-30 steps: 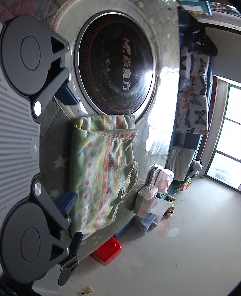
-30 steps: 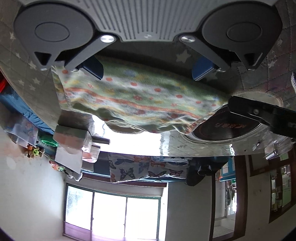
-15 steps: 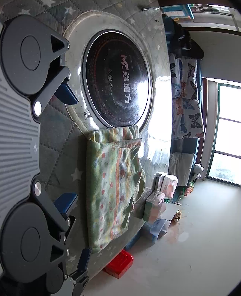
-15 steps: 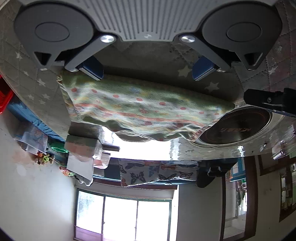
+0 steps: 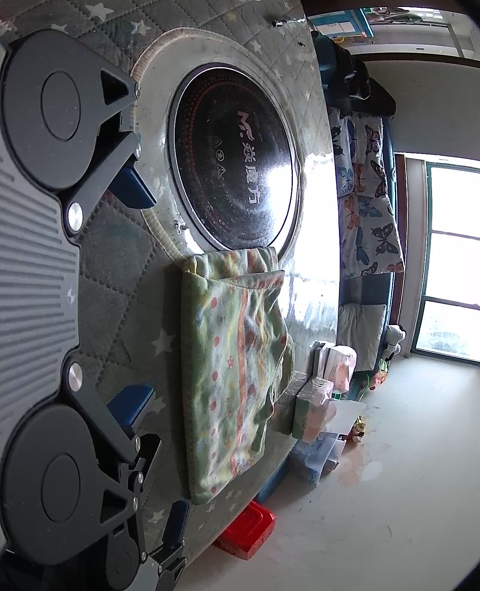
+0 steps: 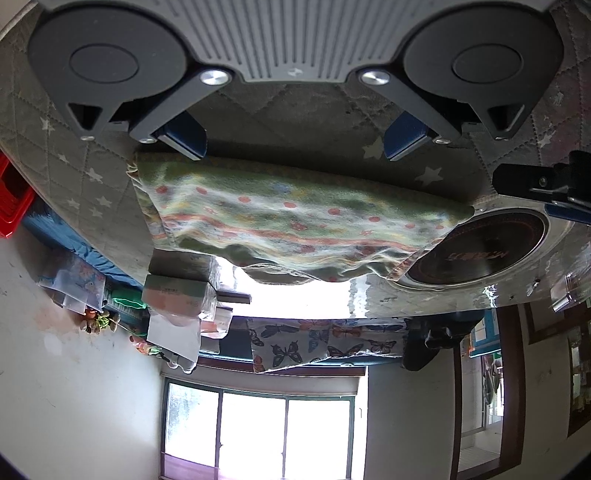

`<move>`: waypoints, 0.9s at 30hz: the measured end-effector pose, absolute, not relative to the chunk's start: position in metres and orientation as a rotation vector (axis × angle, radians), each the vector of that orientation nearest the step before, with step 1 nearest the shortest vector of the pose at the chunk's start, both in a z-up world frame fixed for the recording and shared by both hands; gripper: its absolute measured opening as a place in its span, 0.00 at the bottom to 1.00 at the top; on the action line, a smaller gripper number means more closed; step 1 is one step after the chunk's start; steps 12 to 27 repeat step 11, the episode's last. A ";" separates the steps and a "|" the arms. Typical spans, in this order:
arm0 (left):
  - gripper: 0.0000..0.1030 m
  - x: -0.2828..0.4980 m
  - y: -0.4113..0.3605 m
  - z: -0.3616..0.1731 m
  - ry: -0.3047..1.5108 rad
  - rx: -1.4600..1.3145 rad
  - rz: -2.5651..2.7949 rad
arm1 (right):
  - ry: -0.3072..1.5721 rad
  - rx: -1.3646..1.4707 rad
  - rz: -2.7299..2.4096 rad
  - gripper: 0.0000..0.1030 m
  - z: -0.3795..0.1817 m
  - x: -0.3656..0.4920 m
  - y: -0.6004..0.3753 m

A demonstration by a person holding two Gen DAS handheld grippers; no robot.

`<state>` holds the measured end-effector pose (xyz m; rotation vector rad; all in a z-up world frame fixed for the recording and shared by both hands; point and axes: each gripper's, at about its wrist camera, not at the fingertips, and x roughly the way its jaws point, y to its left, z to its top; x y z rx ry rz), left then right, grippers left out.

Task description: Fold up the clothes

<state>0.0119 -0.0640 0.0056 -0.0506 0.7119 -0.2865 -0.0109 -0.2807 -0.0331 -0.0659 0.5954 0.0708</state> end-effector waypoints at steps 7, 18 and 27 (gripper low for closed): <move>1.00 0.009 -0.066 0.005 0.715 -0.055 -0.288 | 0.594 -0.060 0.069 1.00 -0.032 -0.013 -0.281; 1.00 0.010 -0.066 0.004 0.723 -0.056 -0.282 | 0.594 -0.061 0.071 1.00 -0.032 -0.014 -0.279; 1.00 0.010 -0.066 0.004 0.723 -0.056 -0.282 | 0.594 -0.061 0.071 1.00 -0.032 -0.014 -0.279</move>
